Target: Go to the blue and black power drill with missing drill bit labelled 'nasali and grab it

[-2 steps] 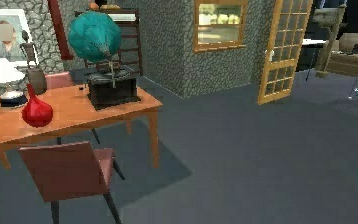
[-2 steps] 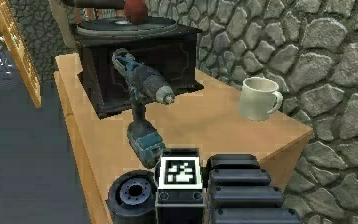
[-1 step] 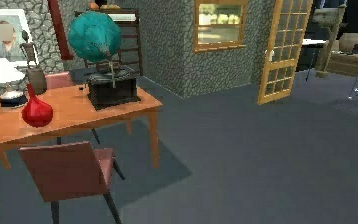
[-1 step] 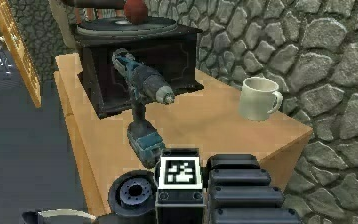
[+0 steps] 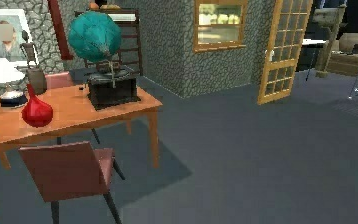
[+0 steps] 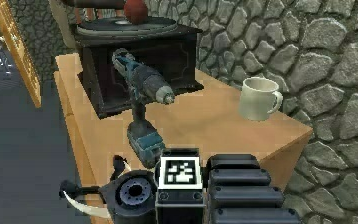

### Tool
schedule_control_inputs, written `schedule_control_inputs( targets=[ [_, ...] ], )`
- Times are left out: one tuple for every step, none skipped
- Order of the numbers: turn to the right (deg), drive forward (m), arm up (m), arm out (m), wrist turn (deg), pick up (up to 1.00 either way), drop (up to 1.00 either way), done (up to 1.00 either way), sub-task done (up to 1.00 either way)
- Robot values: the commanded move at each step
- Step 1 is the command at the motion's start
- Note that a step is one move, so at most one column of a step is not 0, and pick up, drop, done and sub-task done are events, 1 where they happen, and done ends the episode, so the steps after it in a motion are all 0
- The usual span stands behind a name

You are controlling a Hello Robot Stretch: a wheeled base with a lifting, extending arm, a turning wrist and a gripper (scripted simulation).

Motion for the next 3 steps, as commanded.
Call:
schedule_control_inputs(
  targets=[
    [0.0, 0.0, 0.0, 0.0, 42.0, 0.0, 0.0, 0.0, 0.0],
    [0.0, 0.0, 0.0, 0.0, 0.0, 1.0, 0.0, 0.0, 0.0],
    [0.0, 0.0, 0.0, 0.0, 0.0, 0.0, 0.0, 1.0, 0.0]
  ],
)
